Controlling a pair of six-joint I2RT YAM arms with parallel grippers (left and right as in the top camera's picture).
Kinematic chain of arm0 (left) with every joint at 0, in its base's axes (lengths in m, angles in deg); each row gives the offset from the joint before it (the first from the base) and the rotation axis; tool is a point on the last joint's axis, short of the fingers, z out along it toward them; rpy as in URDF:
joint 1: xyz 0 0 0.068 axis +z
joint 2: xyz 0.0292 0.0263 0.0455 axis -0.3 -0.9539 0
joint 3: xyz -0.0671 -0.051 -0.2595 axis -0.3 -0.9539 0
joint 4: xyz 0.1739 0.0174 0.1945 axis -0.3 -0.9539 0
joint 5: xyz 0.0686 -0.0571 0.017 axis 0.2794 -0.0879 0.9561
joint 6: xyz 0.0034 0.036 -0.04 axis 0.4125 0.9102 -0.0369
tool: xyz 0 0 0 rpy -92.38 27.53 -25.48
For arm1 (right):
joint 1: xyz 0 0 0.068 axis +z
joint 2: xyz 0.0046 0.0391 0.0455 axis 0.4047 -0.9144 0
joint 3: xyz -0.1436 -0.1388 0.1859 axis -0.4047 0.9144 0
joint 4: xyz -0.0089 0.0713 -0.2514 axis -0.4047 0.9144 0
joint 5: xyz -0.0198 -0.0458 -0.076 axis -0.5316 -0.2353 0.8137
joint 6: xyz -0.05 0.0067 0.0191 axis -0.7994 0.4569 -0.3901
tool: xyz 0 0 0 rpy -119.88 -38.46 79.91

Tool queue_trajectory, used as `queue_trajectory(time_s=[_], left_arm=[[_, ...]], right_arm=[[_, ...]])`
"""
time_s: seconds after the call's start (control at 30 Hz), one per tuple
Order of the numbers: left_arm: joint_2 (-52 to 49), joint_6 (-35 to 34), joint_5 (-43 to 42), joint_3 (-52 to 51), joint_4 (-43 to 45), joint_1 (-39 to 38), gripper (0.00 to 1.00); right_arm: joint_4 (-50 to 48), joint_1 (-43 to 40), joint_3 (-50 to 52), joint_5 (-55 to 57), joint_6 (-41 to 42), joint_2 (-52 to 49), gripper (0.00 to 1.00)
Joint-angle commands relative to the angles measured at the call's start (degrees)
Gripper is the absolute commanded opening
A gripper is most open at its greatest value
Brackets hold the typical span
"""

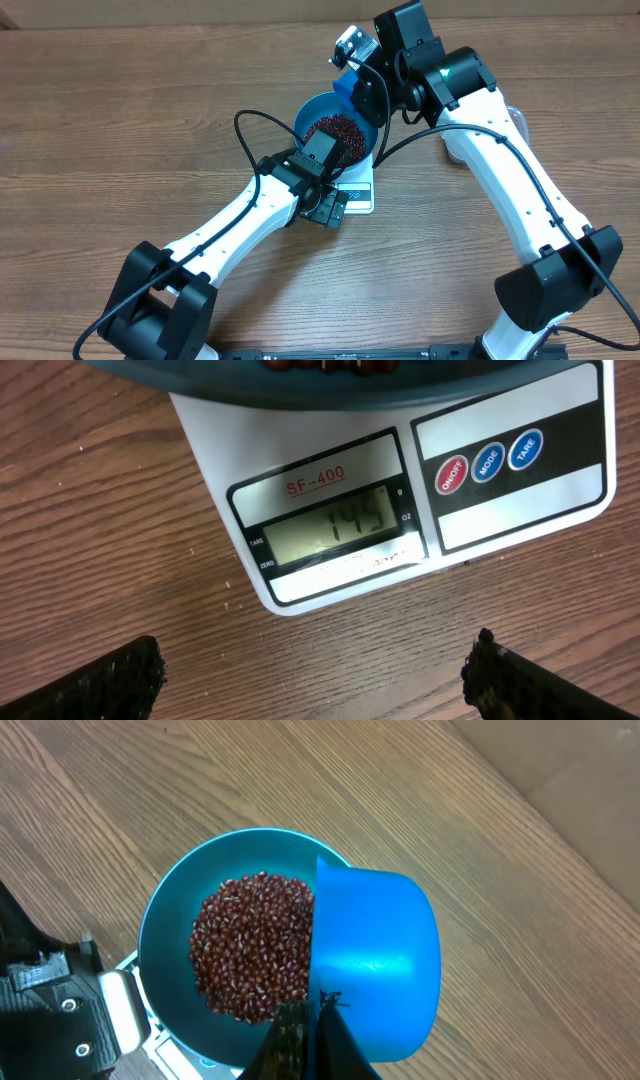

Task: Scoop item into bowl and weigh 150g on scale

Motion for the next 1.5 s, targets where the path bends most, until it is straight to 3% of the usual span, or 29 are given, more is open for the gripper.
queue_trajectory(time_s=[0.0,0.4,0.67,0.9,1.0,1.27,1.47], left_arm=[[1.0,-0.4,0.9,1.3,0.2,-0.1,1.00],[1.0,-0.4,0.9,1.3,0.2,-0.1,1.00],[1.0,-0.3,1.0,1.3,0.2,-0.1,0.99],[1.0,-0.6,0.1,3.0,0.4,-0.1,0.99],[1.0,-0.6,-3.5,8.8,-2.8,-0.1,1.00],[1.0,1.3,-3.5,20.8,-5.3,0.0,0.99],[1.0,2.1,6.2,22.8,-5.1,0.3,1.00]], right_arm=[[-0.2,0.2,-1.7,0.3,-0.1,0.1,0.04],[-0.4,0.2,-1.7,0.4,0.8,0.1,0.04],[-3.0,-0.7,-1.9,-1.0,9.6,0.1,0.04],[-0.1,-6.6,-4.5,-1.8,17.4,0.1,0.04],[2.8,-12.0,-6.4,-10.5,18.1,0.1,0.04],[8.3,-23.5,-6.4,-38.3,18.1,0.1,0.04],[14.0,-30.0,-6.4,-38.2,15.5,0.1,0.04]])
